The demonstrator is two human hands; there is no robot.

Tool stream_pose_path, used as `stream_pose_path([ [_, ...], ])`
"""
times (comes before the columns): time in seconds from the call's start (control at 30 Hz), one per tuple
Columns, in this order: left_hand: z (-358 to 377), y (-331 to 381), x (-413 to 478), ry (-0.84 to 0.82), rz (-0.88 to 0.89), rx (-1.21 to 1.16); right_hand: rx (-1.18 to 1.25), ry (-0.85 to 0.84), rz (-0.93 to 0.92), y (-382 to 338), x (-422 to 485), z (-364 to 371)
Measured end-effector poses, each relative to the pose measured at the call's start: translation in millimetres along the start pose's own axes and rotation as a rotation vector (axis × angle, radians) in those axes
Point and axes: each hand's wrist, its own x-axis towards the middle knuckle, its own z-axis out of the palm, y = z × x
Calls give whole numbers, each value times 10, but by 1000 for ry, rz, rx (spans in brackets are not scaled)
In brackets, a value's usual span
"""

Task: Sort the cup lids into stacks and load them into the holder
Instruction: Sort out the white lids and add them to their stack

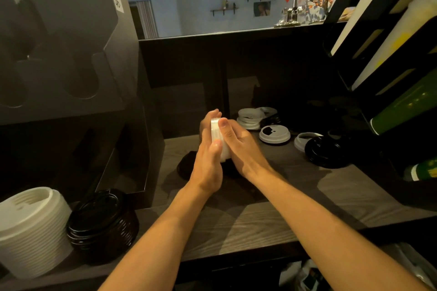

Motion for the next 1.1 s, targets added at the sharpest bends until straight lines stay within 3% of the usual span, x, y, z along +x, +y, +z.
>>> stream_pose_path([
  [0.23,107,-13,52,135,-18,-47,56,-187,-95,-114,-88,3],
  [0.37,81,192,40,94,-21,-260,-97,-9,-243,-58,-37,-62],
  [0.47,17,292,46,164,-152,-325,-414,159,-440,-26,-19,-121],
  [0.57,-22,330,71,171,-258,-311,-514,230,-495,-10,3,-126],
  [0.8,-103,343,77,158,-468,-484,-655,163,-537,39,64,-178],
  [1.1,-172,379,81,67,-615,-567,-591,135,-564,19,61,-265],
])
